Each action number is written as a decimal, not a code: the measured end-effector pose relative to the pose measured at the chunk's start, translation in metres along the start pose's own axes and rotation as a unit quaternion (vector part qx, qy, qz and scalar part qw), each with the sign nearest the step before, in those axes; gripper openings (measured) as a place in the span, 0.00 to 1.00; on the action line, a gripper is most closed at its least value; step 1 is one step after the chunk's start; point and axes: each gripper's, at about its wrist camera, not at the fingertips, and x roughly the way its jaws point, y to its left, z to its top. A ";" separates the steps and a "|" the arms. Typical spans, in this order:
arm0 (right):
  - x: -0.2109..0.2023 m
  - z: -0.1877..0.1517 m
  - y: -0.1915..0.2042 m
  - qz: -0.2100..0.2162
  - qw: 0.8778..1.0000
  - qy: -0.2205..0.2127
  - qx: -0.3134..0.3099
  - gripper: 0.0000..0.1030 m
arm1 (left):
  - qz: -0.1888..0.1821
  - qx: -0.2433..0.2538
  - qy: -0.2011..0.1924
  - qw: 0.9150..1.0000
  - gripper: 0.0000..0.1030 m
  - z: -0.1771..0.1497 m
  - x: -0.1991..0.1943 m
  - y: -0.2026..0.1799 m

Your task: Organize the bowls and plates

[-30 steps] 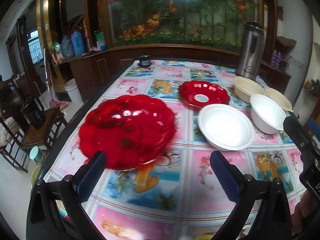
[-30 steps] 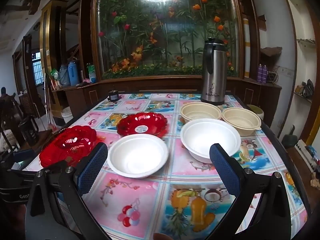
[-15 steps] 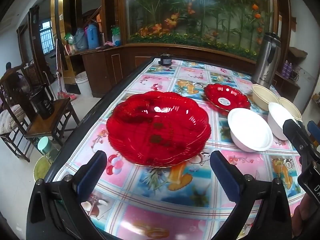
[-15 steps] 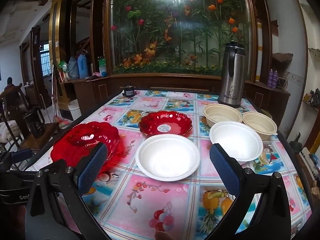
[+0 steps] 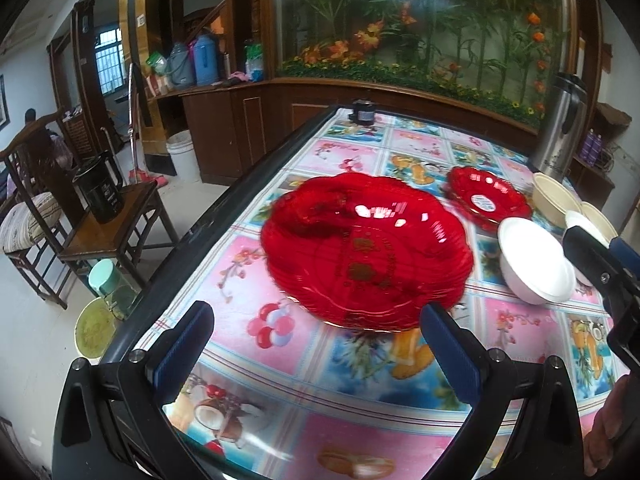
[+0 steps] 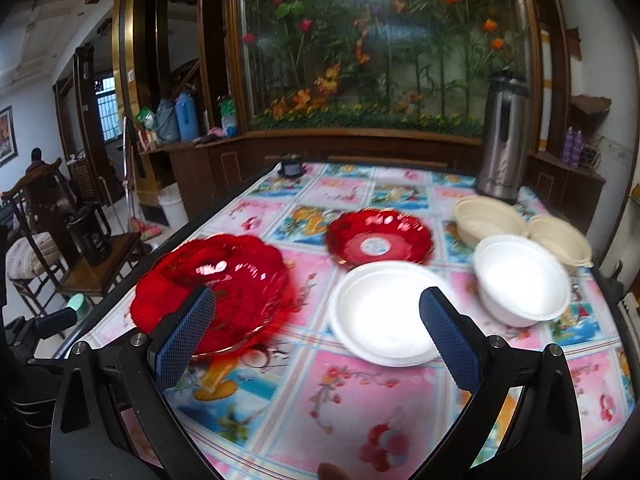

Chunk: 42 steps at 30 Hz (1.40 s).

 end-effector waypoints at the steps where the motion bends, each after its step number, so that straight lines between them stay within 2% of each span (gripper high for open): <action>1: 0.005 0.000 0.002 0.006 1.000 0.007 0.003 1.00 | 0.003 -0.003 0.002 1.000 1.00 0.000 0.002 0.003; 14: 0.040 0.008 0.021 0.062 0.997 0.050 0.026 1.00 | 0.027 -0.033 0.021 0.999 1.00 0.006 0.019 0.033; 30: 0.079 0.023 0.015 0.069 0.990 0.108 0.062 1.00 | 0.038 -0.042 0.040 0.998 1.00 0.018 0.042 0.044; 33: 0.093 0.026 0.013 0.082 0.985 0.137 0.063 0.97 | 0.036 -0.042 0.048 0.997 1.00 0.022 0.049 0.043; 37: 0.115 0.033 0.010 0.105 0.975 0.181 0.076 0.95 | 0.017 -0.056 0.081 0.995 1.00 0.031 0.064 0.047; 42: 0.132 0.037 0.002 0.126 0.965 0.204 0.106 0.95 | 0.009 -0.074 0.101 0.992 0.99 0.040 0.071 0.055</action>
